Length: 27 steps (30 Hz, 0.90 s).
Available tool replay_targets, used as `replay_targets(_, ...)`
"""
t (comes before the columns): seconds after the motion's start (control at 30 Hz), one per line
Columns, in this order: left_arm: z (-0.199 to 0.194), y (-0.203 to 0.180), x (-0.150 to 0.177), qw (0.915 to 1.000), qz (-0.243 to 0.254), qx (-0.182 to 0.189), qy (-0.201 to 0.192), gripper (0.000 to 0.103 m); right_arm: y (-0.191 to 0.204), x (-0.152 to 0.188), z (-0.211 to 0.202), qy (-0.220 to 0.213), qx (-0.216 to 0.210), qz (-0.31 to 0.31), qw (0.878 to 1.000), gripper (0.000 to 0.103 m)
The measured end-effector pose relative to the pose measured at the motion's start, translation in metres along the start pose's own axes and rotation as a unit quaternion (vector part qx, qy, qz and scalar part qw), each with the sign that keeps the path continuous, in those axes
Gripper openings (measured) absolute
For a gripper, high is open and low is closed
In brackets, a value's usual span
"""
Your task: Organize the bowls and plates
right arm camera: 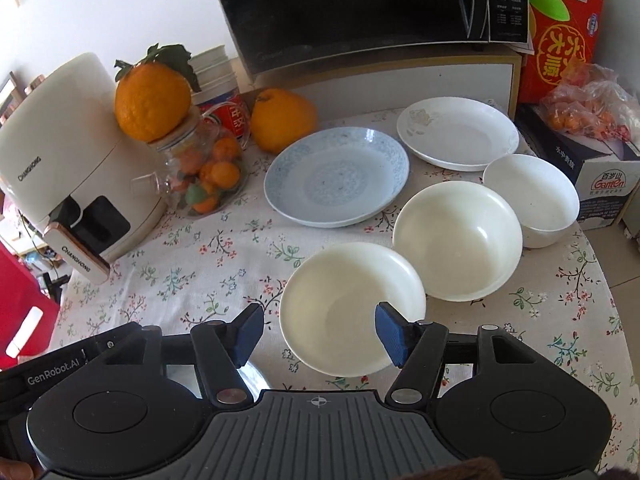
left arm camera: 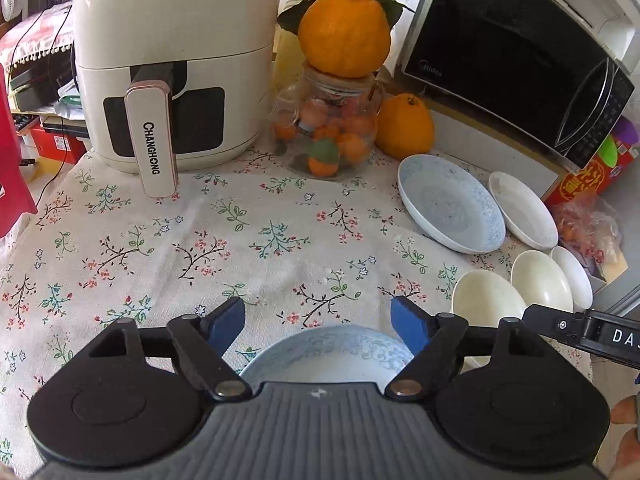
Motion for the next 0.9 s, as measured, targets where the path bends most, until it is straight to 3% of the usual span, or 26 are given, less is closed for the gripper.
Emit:
replay_targets(0.2,0.007,-0.017,-0.013,0.9994,-0.004,0.033,0.009,0.1,-0.012,-0.021,0.001,-0.023,-0.002,0.033,0.999,0.072)
replay_targets(0.27,0.01,-0.023,-0.019,0.999,-0.008,0.043,0.01,0.102,-0.017,-0.032,0.0,-0.038,-0.005,0.045,0.998,0.076)
replay_targets(0.33,0.015,-0.027,-0.027,0.9985,-0.011,0.054,0.009,0.103,-0.027,-0.046,-0.001,-0.059,0.007,0.046,0.997,0.087)
replay_targets(0.47,0.03,-0.029,-0.043,0.9987,-0.029,0.041,-0.001,0.103,-0.061,-0.071,0.003,-0.094,0.048,0.081,0.991,0.088)
replay_targets(0.6,0.05,-0.033,-0.052,0.9979,-0.054,0.035,0.008,0.103,-0.08,-0.079,0.017,-0.082,0.035,0.125,0.988,0.088)
replay_targets(0.9,0.103,-0.058,-0.06,0.9978,-0.054,0.027,0.028,0.102,-0.082,-0.088,0.06,-0.045,0.025,0.105,0.993,0.087)
Point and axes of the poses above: each gripper's, at about its wrist camera, not at the fingertips, and z roughly the way its jaws point, y to its left, x to its underside, the point moved 5 cm from there along z, roughly the way its jaws point, and after that the axes turned 8 degrees about -y, right-handed, at the moved point
